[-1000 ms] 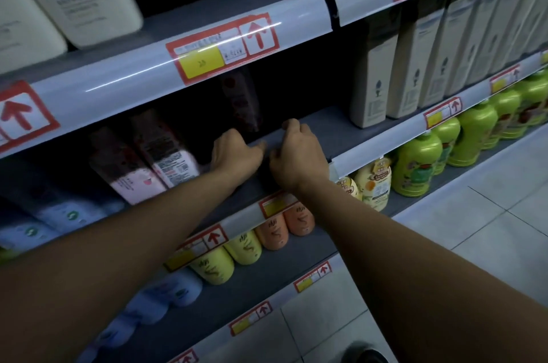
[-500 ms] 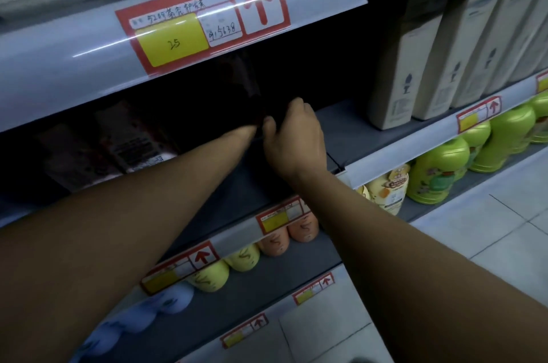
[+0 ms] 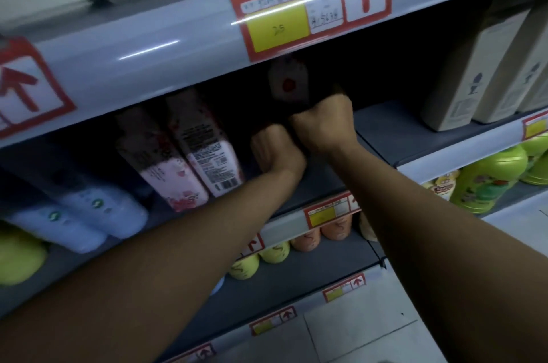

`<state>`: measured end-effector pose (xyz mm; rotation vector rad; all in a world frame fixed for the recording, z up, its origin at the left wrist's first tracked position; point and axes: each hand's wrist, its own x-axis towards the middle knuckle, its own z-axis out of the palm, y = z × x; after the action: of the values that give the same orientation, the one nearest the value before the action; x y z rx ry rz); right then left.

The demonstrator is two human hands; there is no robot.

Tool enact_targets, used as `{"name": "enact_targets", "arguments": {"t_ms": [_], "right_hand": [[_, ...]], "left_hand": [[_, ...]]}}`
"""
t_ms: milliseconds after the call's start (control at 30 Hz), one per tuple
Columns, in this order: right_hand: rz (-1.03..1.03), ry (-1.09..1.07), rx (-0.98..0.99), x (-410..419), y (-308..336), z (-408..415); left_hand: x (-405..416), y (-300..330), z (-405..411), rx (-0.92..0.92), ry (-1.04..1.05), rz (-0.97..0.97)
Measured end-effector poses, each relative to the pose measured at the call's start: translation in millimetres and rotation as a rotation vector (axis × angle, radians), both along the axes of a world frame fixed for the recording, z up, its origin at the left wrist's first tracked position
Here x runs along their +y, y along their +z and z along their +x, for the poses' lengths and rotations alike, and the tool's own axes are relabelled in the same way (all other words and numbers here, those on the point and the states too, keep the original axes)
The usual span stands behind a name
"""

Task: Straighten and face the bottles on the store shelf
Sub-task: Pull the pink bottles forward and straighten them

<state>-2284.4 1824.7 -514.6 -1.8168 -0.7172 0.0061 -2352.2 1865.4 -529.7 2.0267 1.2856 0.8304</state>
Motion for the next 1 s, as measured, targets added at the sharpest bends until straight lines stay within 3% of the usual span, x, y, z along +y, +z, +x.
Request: {"name": "enact_targets", "arguments": {"t_ms": [67,200,467,667,1000], "right_hand": [[-0.028,0.021,-0.004,-6,3,-4],[-0.143,0.065,0.01,-17,9,-13],[-0.171,0.045,-0.135,-28,10,-30],[-0.185,0.082,-0.176,-30,10,-52],[-0.133,-0.02,-0.058,-23,16,-85]], "left_hand": [[-14,5,-12,-0.027,0.021,0.093],[-29,3,-28,-0.067,0.022,0.042],[-68,6,-74,-0.112,-0.182,-0.05],[-75,-6,-131,-0.136,-0.216,-0.002],[-53,-3,-215,-0.186,-0.134,0.128]]}}
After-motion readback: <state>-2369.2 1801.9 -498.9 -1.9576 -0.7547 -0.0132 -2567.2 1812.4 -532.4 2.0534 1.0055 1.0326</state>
